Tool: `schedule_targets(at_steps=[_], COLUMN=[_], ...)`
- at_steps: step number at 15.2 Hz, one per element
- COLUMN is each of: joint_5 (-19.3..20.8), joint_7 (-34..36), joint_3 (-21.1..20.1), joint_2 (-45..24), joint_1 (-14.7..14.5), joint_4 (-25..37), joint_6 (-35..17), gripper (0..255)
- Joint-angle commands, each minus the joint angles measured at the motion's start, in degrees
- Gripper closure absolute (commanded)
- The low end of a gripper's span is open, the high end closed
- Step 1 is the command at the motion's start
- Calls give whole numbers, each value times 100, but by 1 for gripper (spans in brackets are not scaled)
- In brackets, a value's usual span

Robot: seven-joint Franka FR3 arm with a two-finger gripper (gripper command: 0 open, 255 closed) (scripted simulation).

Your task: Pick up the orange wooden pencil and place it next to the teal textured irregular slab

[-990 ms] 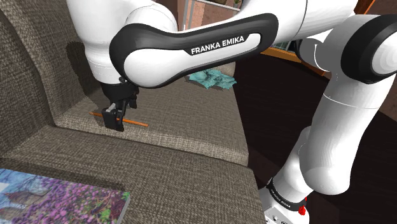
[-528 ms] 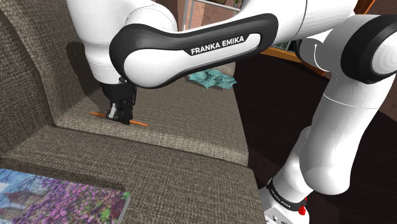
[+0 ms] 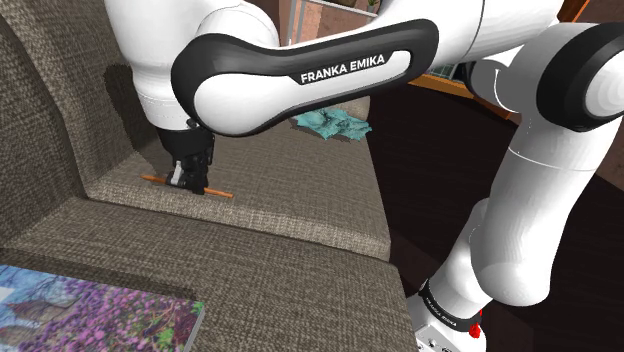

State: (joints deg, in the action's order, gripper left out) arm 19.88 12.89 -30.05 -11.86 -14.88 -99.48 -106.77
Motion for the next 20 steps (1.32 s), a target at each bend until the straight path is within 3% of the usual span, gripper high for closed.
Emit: schedule_targets(at_steps=[1,20], joint_5=[-21,-92], joint_7=[-34,-354], joint_3=[-4,-61], joint_2=[20,15], joint_1=[0,-114], joint_4=[84,1542], joint_6=[103,1520], gripper=[255,255])
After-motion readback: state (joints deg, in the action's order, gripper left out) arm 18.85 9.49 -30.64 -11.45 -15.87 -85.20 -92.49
